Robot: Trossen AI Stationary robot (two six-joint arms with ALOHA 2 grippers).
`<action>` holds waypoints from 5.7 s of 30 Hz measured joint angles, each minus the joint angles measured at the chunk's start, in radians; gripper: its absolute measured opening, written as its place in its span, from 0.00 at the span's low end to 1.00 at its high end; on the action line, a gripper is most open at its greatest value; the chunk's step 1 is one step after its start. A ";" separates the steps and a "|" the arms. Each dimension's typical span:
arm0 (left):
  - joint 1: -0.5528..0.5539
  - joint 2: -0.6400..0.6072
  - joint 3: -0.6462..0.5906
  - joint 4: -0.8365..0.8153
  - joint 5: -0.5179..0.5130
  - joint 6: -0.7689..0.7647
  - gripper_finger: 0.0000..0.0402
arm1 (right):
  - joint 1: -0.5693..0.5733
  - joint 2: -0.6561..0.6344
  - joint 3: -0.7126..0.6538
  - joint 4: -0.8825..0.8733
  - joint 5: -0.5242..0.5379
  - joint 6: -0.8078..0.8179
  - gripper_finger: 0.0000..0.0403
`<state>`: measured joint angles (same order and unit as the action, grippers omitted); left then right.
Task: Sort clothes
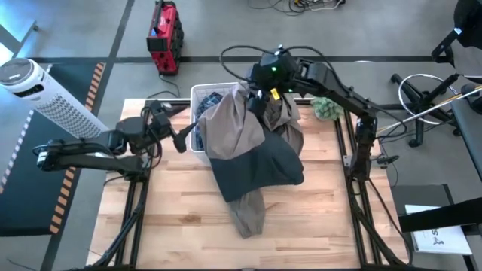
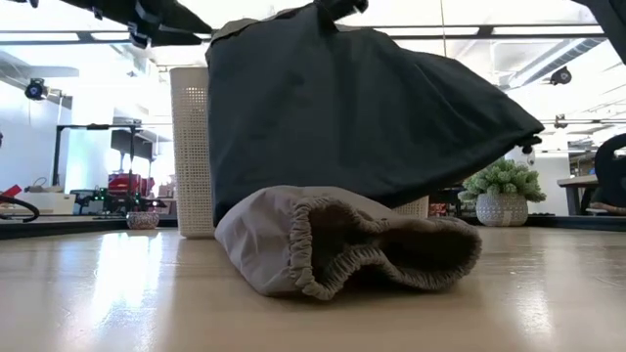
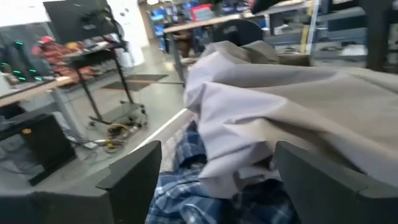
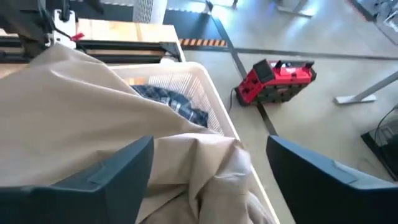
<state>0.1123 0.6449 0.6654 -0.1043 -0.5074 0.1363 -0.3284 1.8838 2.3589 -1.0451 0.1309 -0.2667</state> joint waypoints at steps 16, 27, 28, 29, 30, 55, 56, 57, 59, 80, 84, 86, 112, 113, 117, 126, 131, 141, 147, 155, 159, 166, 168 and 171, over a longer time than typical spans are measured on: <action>-0.234 0.013 0.005 -0.184 0.204 -0.130 0.22 | 0.295 -0.218 -0.134 -0.343 0.112 0.154 0.35; -0.580 0.123 -0.072 -0.077 0.111 -0.340 0.02 | 0.656 -0.533 -0.791 -0.159 0.363 0.549 0.04; -0.605 0.140 -0.073 -0.087 0.084 -0.372 0.01 | 0.688 -0.564 -0.850 -0.135 0.375 0.600 0.04; -0.627 0.158 -0.076 -0.089 0.063 -0.409 0.01 | 0.717 -0.594 -0.906 -0.113 0.384 0.655 0.05; -0.645 0.176 -0.080 -0.088 0.047 -0.450 0.00 | 0.743 -0.619 -0.958 -0.090 0.390 0.709 0.06; -0.650 0.605 -0.396 0.612 -0.374 -0.930 0.64 | 0.900 -0.762 -1.619 0.228 0.558 1.234 0.75; -0.636 0.625 -0.396 0.640 -0.372 -0.918 0.66 | 0.897 -0.775 -1.635 0.265 0.565 1.215 0.75; -0.621 0.644 -0.396 0.676 -0.363 -0.898 0.68 | 0.891 -0.786 -1.649 0.315 0.569 1.193 0.74; -0.591 0.685 -0.391 0.772 -0.332 -0.836 0.70 | 0.877 -0.804 -1.677 0.396 0.570 1.142 0.73; -0.467 0.797 -0.143 1.100 -0.179 -0.199 0.21 | 0.692 -0.735 -1.604 0.977 0.446 0.532 0.03; -0.455 0.709 -0.071 0.997 -0.180 -0.030 0.05 | 0.677 -0.735 -1.492 0.932 0.443 0.419 0.02; -0.436 0.659 -0.035 0.911 -0.180 0.009 0.02 | 0.656 -0.735 -1.436 0.897 0.445 0.365 0.01; -0.050 0.462 0.189 0.076 -0.128 0.067 0.00 | 0.080 -0.422 -1.070 0.704 0.234 -0.055 0.00; -0.050 0.462 0.189 0.058 -0.129 0.056 0.00 | 0.069 -0.400 -1.070 0.702 0.221 -0.045 0.00; -0.050 0.461 0.189 0.023 -0.129 0.031 0.04 | 0.030 -0.329 -1.070 0.707 0.168 -0.022 0.00; -0.053 0.424 0.189 -0.031 -0.126 -0.001 0.30 | -0.046 -0.218 -1.070 0.653 0.022 0.097 0.00; -0.065 0.370 0.189 -0.039 -0.127 -0.014 0.46 | -0.048 -0.231 -1.070 0.606 0.020 0.157 0.04; -0.129 0.240 0.189 -0.038 -0.127 -0.015 0.64 | -0.017 -0.373 -0.988 0.484 0.018 0.262 0.33; -0.166 0.191 0.189 -0.037 -0.128 -0.018 0.60 | -0.005 -0.427 -0.910 0.506 -0.013 0.247 0.46; -0.191 0.151 0.189 -0.026 -0.073 -0.032 0.49 | -0.017 -0.381 -0.894 0.661 -0.088 0.145 0.21; -0.191 0.139 0.189 -0.020 -0.050 -0.040 0.43 | -0.052 -0.298 -0.894 0.697 -0.087 0.090 0.02; -0.195 0.117 0.189 -0.019 -0.050 -0.041 0.34 | -0.133 -0.124 -0.895 0.649 -0.132 0.109 0.01; -0.195 0.109 0.189 -0.020 -0.049 -0.041 0.31 | -0.142 -0.084 -0.894 0.643 -0.166 0.122 0.01; -0.200 0.095 0.189 -0.025 -0.047 -0.041 0.29 | -0.147 -0.025 -0.899 0.639 -0.208 0.138 0.00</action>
<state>-0.0875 0.7399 0.8543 -0.1295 -0.5549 0.0955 -0.4754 1.8586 1.4602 -0.4059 -0.0773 -0.1291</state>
